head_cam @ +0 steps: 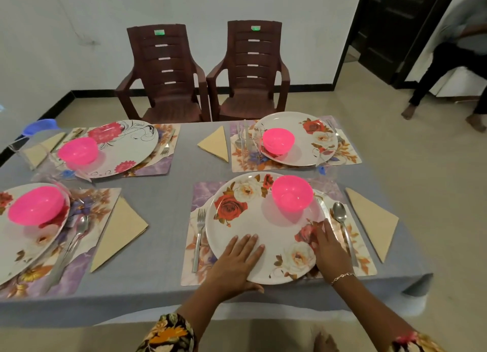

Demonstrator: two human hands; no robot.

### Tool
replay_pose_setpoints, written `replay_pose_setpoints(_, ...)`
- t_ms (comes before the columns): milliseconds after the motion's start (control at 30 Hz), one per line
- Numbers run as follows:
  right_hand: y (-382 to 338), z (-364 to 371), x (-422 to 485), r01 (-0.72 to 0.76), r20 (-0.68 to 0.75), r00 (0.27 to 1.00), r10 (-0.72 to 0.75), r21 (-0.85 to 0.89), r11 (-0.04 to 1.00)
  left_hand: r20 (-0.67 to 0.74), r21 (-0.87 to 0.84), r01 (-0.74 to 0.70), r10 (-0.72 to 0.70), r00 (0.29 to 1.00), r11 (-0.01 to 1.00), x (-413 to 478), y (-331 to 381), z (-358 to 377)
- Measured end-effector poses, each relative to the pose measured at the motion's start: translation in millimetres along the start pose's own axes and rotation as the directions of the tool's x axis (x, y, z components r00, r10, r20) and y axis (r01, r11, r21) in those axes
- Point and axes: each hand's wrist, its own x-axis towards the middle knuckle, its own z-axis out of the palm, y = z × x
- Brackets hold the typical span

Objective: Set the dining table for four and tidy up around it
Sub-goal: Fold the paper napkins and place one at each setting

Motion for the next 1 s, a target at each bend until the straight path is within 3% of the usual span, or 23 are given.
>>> replay_pose_setpoints(200,-24,0,-9,0.007,-0.111,0.994,-0.004,0.025,1.000,0.046,-0.004,0.028,-0.027,0.999,1.000,1,-11,-7)
replay_pose_setpoints(300,-45,-3,-14,0.113,-0.186,0.975,-0.119,-0.042,0.993,0.013,-0.011,0.068,-0.068,0.998,0.998,-10,-19,-12)
replay_pose_setpoints(400,-76,4,-12,0.306,-0.244,0.918,-0.312,-0.062,0.950,-0.021,-0.082,0.224,-0.226,0.974,0.971,-30,-28,-18)
replay_pose_setpoints(600,-168,34,2,0.645,-0.215,0.748,-0.628,0.011,0.764,0.003,-0.187,0.634,-0.645,0.764,0.750,-109,-59,-26)
replay_pose_setpoints(733,-236,46,7,0.724,-0.151,0.690,-0.708,0.132,0.677,0.009,-0.283,0.778,-0.809,0.588,0.561,-172,-89,-31)
replay_pose_setpoints(867,-291,62,6,0.794,-0.059,0.597,-0.800,0.190,0.578,0.016,-0.355,0.851,-0.907,0.420,0.388,-227,-115,-27)
replay_pose_setpoints(1000,-358,89,-1,0.851,-0.050,0.509,-0.859,0.175,0.495,0.028,-0.323,0.882,-0.928,0.372,0.344,-285,-151,-11)
